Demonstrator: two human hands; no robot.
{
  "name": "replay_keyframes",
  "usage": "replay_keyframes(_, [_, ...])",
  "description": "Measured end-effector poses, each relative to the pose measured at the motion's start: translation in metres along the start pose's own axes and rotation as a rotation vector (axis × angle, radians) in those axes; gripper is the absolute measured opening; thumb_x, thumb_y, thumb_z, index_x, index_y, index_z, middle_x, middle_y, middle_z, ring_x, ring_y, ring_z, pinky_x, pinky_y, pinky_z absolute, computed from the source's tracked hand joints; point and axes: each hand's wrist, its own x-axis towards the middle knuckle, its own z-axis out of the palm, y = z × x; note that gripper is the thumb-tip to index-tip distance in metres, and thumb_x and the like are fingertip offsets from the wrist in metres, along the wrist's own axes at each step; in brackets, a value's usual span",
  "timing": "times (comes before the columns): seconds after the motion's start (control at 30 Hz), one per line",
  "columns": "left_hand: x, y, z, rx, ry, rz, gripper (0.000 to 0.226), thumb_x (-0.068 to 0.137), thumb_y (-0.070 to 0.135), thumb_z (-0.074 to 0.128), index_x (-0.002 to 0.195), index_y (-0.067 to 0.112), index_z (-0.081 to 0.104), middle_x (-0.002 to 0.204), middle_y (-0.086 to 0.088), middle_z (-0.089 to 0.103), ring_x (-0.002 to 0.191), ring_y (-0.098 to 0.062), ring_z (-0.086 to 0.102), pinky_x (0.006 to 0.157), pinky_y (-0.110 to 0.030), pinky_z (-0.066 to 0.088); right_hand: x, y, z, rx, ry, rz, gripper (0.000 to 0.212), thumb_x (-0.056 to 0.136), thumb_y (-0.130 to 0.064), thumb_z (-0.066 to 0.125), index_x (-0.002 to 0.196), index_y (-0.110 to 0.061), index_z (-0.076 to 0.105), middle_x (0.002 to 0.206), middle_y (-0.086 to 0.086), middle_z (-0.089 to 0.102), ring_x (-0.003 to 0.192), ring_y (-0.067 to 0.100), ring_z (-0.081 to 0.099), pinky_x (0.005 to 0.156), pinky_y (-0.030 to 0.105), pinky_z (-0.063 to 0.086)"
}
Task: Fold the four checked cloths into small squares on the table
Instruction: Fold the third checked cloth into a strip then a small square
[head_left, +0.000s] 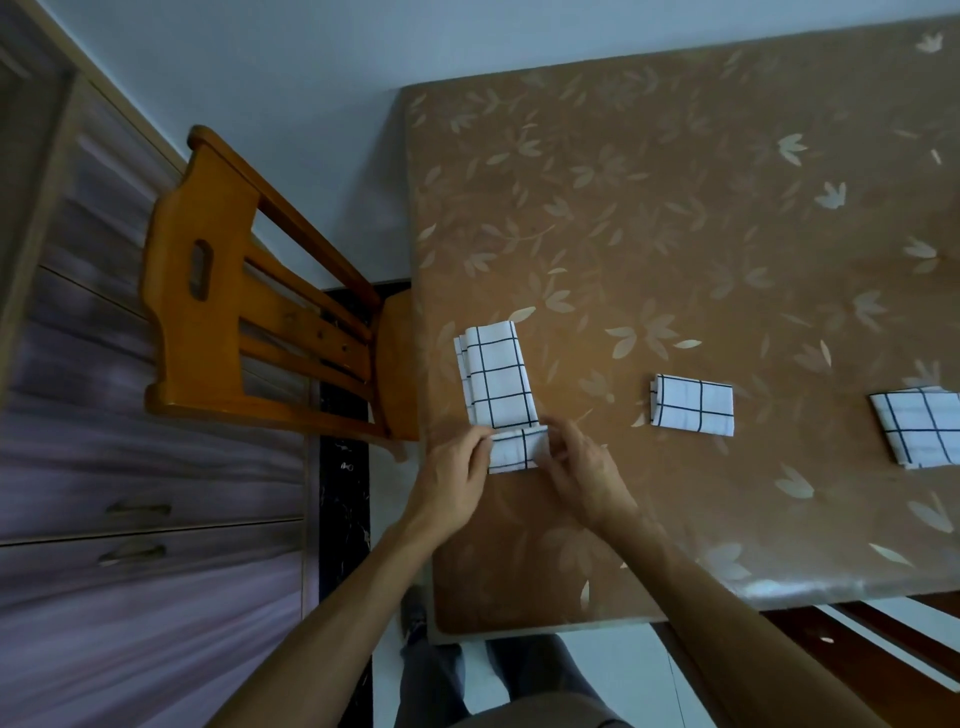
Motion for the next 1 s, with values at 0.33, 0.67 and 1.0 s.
replay_keyframes(0.33, [0.012, -0.017, 0.012, 0.212, 0.041, -0.057, 0.05, 0.097, 0.037, 0.06, 0.142, 0.027, 0.04, 0.132, 0.004, 0.05, 0.112, -0.015, 0.056, 0.086, -0.035, 0.056, 0.031, 0.005, 0.006, -0.132, 0.063, -0.029, 0.03, 0.099, -0.03, 0.052, 0.126, -0.016, 0.051, 0.101, 0.004, 0.068, 0.082, 0.028, 0.066, 0.062, 0.037, 0.051])
replay_keyframes(0.67, [0.016, -0.034, 0.026, 0.738, 0.021, 0.344, 0.044, 0.092, 0.013, 0.065, 0.134, 0.012, 0.054, 0.146, -0.014, 0.049, 0.138, -0.029, 0.044, 0.104, -0.047, 0.044, 0.024, 0.012, 0.027, -0.418, 0.184, -0.28, 0.052, 0.092, -0.016, 0.061, 0.14, -0.007, 0.046, 0.146, 0.014, 0.045, 0.125, 0.031, 0.046, 0.097, 0.041, 0.041])
replay_keyframes(1.0, [0.008, -0.039, 0.009, 0.799, -0.151, 0.227, 0.062, 0.104, 0.051, 0.032, 0.156, 0.018, 0.027, 0.163, -0.014, 0.021, 0.151, -0.028, 0.018, 0.117, -0.049, 0.025, 0.024, 0.021, 0.018, -0.528, -0.041, -0.32, 0.057, 0.099, -0.039, 0.038, 0.149, -0.012, 0.038, 0.157, 0.005, 0.033, 0.146, 0.018, 0.028, 0.114, 0.039, 0.029])
